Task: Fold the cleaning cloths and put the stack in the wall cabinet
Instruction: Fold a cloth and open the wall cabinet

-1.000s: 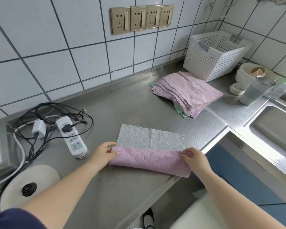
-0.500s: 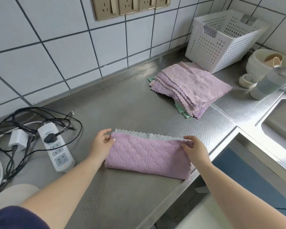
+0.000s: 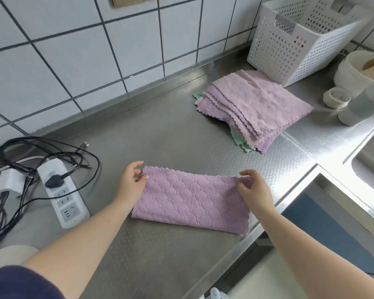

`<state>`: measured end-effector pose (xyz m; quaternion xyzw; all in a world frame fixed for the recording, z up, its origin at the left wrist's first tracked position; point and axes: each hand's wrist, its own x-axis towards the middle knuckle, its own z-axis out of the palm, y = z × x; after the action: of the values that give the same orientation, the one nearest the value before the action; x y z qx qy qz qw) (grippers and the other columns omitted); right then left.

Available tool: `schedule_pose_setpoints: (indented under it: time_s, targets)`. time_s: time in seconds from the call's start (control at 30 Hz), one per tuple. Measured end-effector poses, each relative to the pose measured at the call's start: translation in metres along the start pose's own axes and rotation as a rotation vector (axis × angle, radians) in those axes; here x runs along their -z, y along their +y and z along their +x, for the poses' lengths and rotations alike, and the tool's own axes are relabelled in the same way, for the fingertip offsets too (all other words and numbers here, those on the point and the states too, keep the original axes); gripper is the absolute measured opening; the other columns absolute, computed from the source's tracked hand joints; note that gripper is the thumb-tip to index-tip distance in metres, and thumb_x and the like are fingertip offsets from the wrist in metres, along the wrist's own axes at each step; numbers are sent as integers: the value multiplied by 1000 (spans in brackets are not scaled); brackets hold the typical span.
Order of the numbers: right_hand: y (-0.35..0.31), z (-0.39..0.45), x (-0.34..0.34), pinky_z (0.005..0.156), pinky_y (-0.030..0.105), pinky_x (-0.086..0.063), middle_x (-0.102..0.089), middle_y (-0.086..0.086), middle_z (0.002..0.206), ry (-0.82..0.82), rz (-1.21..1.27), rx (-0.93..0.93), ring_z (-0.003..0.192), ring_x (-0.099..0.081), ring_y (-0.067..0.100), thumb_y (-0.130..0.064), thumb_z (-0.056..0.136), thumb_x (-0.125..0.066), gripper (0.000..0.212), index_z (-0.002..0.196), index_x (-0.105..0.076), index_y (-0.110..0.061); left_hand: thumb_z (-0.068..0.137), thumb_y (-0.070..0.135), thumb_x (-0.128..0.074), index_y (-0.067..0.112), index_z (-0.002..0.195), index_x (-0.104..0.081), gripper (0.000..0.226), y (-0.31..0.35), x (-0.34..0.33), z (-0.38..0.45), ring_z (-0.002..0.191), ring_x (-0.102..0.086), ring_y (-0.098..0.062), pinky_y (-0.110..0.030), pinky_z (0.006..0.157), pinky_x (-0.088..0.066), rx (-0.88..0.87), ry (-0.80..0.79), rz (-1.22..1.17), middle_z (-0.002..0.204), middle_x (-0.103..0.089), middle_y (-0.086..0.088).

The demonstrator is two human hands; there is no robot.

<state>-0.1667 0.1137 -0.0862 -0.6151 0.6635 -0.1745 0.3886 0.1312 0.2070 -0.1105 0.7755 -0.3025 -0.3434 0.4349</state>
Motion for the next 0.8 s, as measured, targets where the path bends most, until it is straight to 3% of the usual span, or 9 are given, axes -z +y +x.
schedule_pose_setpoints:
  time_s: [0.13,0.27,0.43,0.53,0.6,0.7,0.8]
  targets:
    - [4,3,-4,56,20,-42,-61,-5,96,-1,-18,-9,75,-54,2,-16,89,-57,28,115,-53,-24,87,-4,-54,10,124,-49,40,-5,1,0,86,-55,-22,-23,72,-42,13,-5,54,96,-56,-10]
    - [3,6,-6,63,26,-45,-61,-3,96,-10,-28,-19,81,-56,11,-16,88,-57,30,117,-53,-22,87,-2,-55,10,124,-50,39,-5,-3,2,86,-57,-23,-28,72,-42,0,2,117,96,-57,-8]
    - [1,8,-5,71,32,-50,-63,0,101,-20,-40,-30,87,-58,17,-15,87,-57,33,119,-52,-21,87,-1,-56,7,125,-51,40,-3,-3,0,88,-56,-21,-34,85,-46,-16,16,193,102,-59,-11]
    - [-1,6,-3,72,31,-48,-57,0,109,9,-38,-21,89,-56,16,-16,88,-56,36,123,-51,-20,84,6,-62,7,126,-52,43,-1,-3,-5,109,-52,-25,-37,101,-38,-167,124,371,119,-55,-12]
    - [-4,0,-2,86,31,-45,-51,3,125,93,-46,13,100,-51,13,-17,90,-55,36,126,-51,-18,85,17,-59,8,123,-56,40,3,-5,-13,118,-49,-27,-38,101,-36,-318,167,513,126,-54,-11]
    - [-15,-20,-16,109,39,-32,-44,5,138,155,-180,204,126,-42,21,-15,92,-52,36,128,-53,-16,82,27,-43,7,118,-61,45,9,-20,-34,117,-56,-26,-40,101,-40,-565,6,639,124,-61,-9]
    - [-26,-49,-57,100,54,-41,-53,13,134,163,-387,499,126,-49,33,-11,81,-52,39,119,-61,-13,82,21,-37,7,120,-60,47,10,-50,-58,122,-54,-24,-50,101,-40,-661,-139,843,128,-60,-6]
